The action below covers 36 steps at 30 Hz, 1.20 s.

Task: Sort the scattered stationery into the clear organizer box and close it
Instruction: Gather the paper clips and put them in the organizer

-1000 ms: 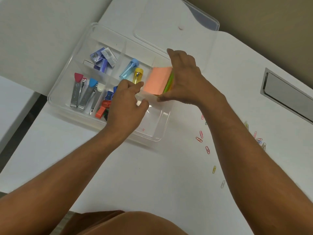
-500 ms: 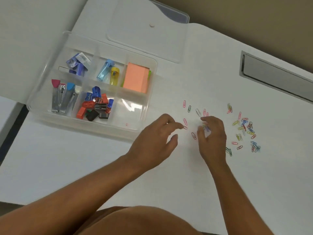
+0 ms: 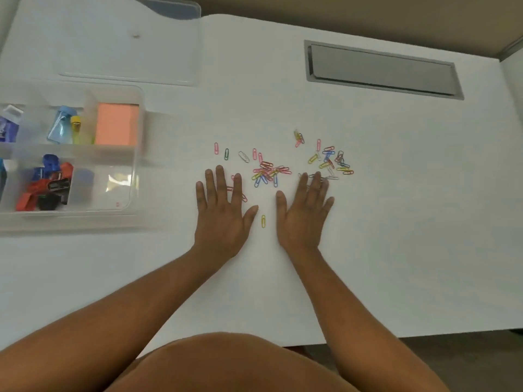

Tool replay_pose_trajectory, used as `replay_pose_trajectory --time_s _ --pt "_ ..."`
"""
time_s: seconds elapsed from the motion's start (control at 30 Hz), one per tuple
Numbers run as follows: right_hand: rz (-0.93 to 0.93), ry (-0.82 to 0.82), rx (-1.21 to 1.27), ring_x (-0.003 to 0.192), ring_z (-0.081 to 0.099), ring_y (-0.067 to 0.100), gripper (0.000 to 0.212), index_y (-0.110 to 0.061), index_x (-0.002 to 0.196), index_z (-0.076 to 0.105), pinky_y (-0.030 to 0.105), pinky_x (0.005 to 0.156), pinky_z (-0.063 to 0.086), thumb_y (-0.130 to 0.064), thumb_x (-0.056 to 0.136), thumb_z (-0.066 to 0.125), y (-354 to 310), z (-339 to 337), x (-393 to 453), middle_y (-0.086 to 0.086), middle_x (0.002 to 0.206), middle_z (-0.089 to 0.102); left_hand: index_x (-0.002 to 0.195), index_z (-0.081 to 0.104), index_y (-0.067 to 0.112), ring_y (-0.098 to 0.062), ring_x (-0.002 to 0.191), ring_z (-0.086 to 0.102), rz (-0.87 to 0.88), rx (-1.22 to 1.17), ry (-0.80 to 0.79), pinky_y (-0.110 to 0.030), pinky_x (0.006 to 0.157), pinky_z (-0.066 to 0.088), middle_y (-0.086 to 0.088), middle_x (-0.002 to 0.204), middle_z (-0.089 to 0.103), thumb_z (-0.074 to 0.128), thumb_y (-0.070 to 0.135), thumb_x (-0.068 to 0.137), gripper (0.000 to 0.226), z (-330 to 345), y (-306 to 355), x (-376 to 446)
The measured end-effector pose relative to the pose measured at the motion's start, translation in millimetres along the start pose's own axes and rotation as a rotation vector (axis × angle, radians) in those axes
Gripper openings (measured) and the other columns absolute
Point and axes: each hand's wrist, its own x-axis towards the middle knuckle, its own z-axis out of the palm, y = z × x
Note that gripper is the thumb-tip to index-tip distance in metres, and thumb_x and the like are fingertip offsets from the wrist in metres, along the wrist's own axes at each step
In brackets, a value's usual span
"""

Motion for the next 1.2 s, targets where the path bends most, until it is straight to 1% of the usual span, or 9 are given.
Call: replay_pose_trajectory --time_s 0.17,0.27,0.33,0.47,0.57,0.73,0.97,1.03,1.2 --pt "-0.251 -0.03 0.181 0.158 0.006 0.029 0.055 -0.014 0.158 0.031 0.055 0.126 0.01 -0.038 0.108 0.033 -8.5 0.5 -11.0 0.012 0.17 0.016 0.165 0.01 0.017 -0.04 0.158 -0.007 0.09 0.015 -0.031 -0.066 0.123 0.009 -0.017 0.172 -0.003 0.016 0.053 0.107 0.069 8.8 27.9 -14.1" --pt "-0.322 0.105 0.4 0.154 0.02 0.034 0.046 -0.01 0.148 0.045 0.055 0.124 0.02 -0.023 0.104 0.047 26.3 -14.4 17.0 0.015 0.163 0.029 0.165 0.013 0.023 -0.036 0.159 -0.006 0.069 -0.082 0.026 -0.068 0.123 0.009 -0.012 0.173 -0.002 0.026 0.049 0.108 0.064 1.8 33.2 -6.9" --pt "-0.258 0.15 0.329 0.152 0.022 0.04 0.052 -0.009 0.148 0.044 0.059 0.121 0.023 -0.029 0.1 0.05 55.8 -23.1 54.4 0.018 0.162 0.031 0.164 0.017 0.033 -0.039 0.159 -0.005 0.063 -0.096 0.07 -0.07 0.122 0.008 -0.009 0.174 -0.002 0.031 0.053 0.107 0.062 -7.6 32.0 17.1" --pt "-0.054 -0.096 0.138 0.155 0.007 0.044 0.071 -0.022 0.16 0.023 0.066 0.121 0.011 -0.059 0.1 0.036 67.1 -31.8 122.1 0.016 0.169 0.013 0.16 0.018 0.048 -0.045 0.157 -0.003 0.091 0.003 -0.051 -0.073 0.119 0.008 -0.002 0.174 -0.002 0.027 0.068 0.102 0.062 -19.6 33.3 64.9" --pt "-0.264 -0.181 0.042 0.157 0.001 0.036 0.072 -0.031 0.161 0.019 0.062 0.123 0.001 -0.068 0.099 0.023 43.6 -26.7 129.5 0.01 0.171 0.009 0.158 0.029 0.043 -0.048 0.155 0.01 0.122 0.114 -0.081 -0.074 0.117 0.015 -0.006 0.172 0.016 0.025 0.066 0.102 0.061 -14.5 39.0 67.4" --pt "-0.531 -0.219 0.054 0.157 0.007 0.034 0.07 -0.028 0.157 0.035 0.06 0.124 0.009 -0.064 0.1 0.013 13.9 -17.7 80.5 0.009 0.169 0.019 0.148 0.05 0.027 -0.043 0.15 0.029 0.124 0.064 0.023 -0.062 0.118 0.027 -0.011 0.165 0.034 0.028 0.057 0.106 0.056 -10.5 38.3 37.9" --pt "-0.559 -0.208 -0.008 0.151 0.021 0.039 0.058 -0.019 0.157 0.034 0.046 0.123 0.026 -0.019 0.101 0.051 32.7 -31.8 14.1 0.016 0.164 0.025 0.13 0.066 0.011 -0.037 0.121 0.056 0.142 0.013 0.149 -0.05 0.092 0.054 -0.014 0.134 0.062 0.063 0.02 0.1 0.032 -13.4 38.6 1.4" --pt "-0.561 -0.206 -0.018 0.145 0.031 0.034 0.062 -0.02 0.155 0.038 0.04 0.116 0.037 -0.011 0.097 0.058 33.4 -36.1 8.6 0.013 0.16 0.032 0.128 0.067 0.009 -0.033 0.111 0.06 0.138 -0.01 0.149 -0.045 0.08 0.059 -0.012 0.123 0.063 0.069 0.015 0.096 0.032 -13.8 40.8 -1.4" --pt "-0.552 -0.199 0.091 0.107 0.053 0.024 0.026 -0.014 0.115 0.07 0.03 0.077 0.048 -0.003 0.096 0.056 19.1 -46.9 29.7 0.007 0.116 0.06 0.111 0.071 0.01 -0.027 0.084 0.057 0.197 0.13 0.015 -0.044 0.062 0.056 -0.008 0.094 0.059 0.071 0.011 0.091 0.02 -26.4 48.8 16.1"
